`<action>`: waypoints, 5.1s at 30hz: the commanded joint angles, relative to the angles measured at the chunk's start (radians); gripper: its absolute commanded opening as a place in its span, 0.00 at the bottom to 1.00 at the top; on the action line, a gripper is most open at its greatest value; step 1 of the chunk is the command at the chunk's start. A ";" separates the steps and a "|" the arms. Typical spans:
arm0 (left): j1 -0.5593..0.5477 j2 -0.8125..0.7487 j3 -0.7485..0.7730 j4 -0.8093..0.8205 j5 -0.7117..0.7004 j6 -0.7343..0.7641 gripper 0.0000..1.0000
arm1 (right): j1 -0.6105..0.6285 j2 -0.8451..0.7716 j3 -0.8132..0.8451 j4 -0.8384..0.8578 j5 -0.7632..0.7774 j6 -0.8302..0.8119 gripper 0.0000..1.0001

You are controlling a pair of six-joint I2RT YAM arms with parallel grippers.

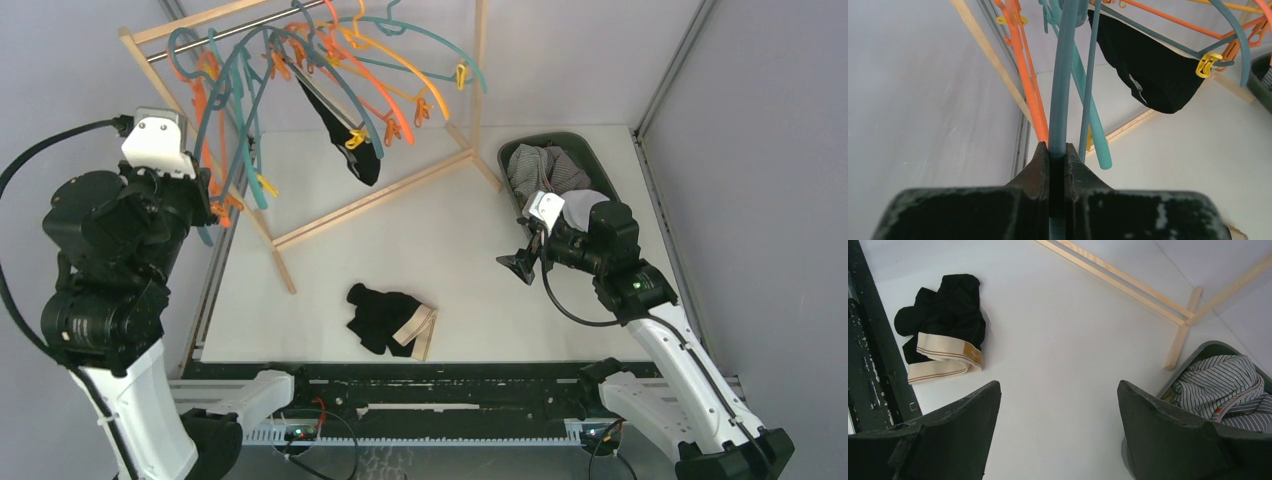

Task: Remove the underwear clipped to the hanger
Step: Place the hanger at the clothesline.

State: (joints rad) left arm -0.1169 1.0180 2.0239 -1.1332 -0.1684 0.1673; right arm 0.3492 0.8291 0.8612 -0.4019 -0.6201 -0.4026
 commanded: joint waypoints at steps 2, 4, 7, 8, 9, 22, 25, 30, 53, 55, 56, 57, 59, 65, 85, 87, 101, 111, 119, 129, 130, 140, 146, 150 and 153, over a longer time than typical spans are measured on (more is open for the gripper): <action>0.007 0.068 0.082 0.060 0.016 -0.019 0.00 | 0.000 0.005 -0.003 0.038 0.012 -0.009 0.85; 0.000 0.094 0.105 0.060 0.021 -0.020 0.00 | 0.001 0.005 -0.003 0.035 0.013 -0.010 0.85; -0.035 0.134 0.141 0.063 0.004 -0.013 0.00 | -0.002 0.003 -0.004 0.032 0.015 -0.012 0.85; -0.053 0.147 0.147 0.064 -0.006 -0.006 0.00 | -0.003 0.002 -0.007 0.034 0.016 -0.012 0.85; -0.075 0.158 0.148 0.065 -0.021 0.002 0.00 | -0.004 0.001 -0.010 0.037 0.016 -0.013 0.85; -0.360 0.356 0.261 0.126 -0.266 0.134 0.00 | -0.009 0.007 -0.019 0.039 0.020 -0.019 0.85; -0.407 0.422 0.285 0.142 -0.311 0.156 0.00 | -0.010 0.001 -0.028 0.044 0.018 -0.021 0.85; -0.408 0.445 0.283 0.139 -0.364 0.166 0.00 | -0.012 0.001 -0.037 0.042 0.016 -0.030 0.85; -0.198 0.376 0.223 0.111 -0.137 0.056 0.00 | 0.014 -0.007 -0.052 0.039 0.025 -0.058 0.85; -0.198 0.361 0.197 0.123 -0.128 0.059 0.00 | 0.018 -0.008 -0.052 0.034 0.025 -0.062 0.85; -0.199 0.357 0.191 0.126 -0.128 0.061 0.00 | 0.020 -0.008 -0.052 0.030 0.024 -0.066 0.85; -0.199 0.356 0.189 0.127 -0.130 0.063 0.00 | 0.022 -0.008 -0.052 0.027 0.026 -0.070 0.84; -0.198 0.360 0.187 0.132 -0.151 0.073 0.00 | 0.028 -0.009 -0.052 0.022 0.027 -0.077 0.85; -0.199 0.370 0.157 0.147 -0.197 0.093 0.00 | 0.047 -0.006 -0.054 0.012 0.034 -0.094 0.85; -0.199 0.268 -0.061 0.379 -0.292 0.202 0.00 | 0.062 0.009 -0.058 0.002 0.046 -0.110 0.84; -0.199 0.272 -0.064 0.384 -0.293 0.205 0.00 | 0.062 0.010 -0.058 0.002 0.045 -0.111 0.84; -0.197 0.247 -0.176 0.449 -0.298 0.215 0.00 | 0.064 0.006 -0.059 -0.006 0.045 -0.120 0.84; -0.177 0.260 -0.191 0.517 -0.315 0.244 0.00 | 0.067 0.011 -0.058 -0.009 0.046 -0.123 0.84; -0.161 0.250 -0.301 0.637 -0.328 0.268 0.00 | 0.069 0.013 -0.059 -0.013 0.045 -0.129 0.84; -0.160 0.223 -0.378 0.688 -0.360 0.249 0.00 | 0.070 0.020 -0.058 -0.021 0.044 -0.136 0.84; -0.160 0.211 -0.385 0.685 -0.359 0.243 0.00 | 0.071 0.021 -0.058 -0.023 0.044 -0.137 0.84; -0.160 0.143 -0.338 0.567 -0.273 0.180 0.35 | 0.078 0.019 -0.058 -0.020 0.045 -0.132 0.84; -0.160 0.091 -0.306 0.483 -0.201 0.144 0.55 | 0.077 0.021 -0.059 -0.016 0.036 -0.118 0.84; -0.159 0.018 -0.330 0.429 -0.118 0.125 0.72 | 0.084 0.034 -0.058 0.001 0.000 -0.094 0.84; -0.160 -0.058 -0.382 0.403 -0.047 0.120 0.81 | 0.124 0.061 -0.058 0.030 -0.030 -0.079 0.85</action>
State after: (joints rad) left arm -0.2844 1.0645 1.6634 -0.6975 -0.3317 0.3199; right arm 0.4316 0.8639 0.8047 -0.4286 -0.5968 -0.5121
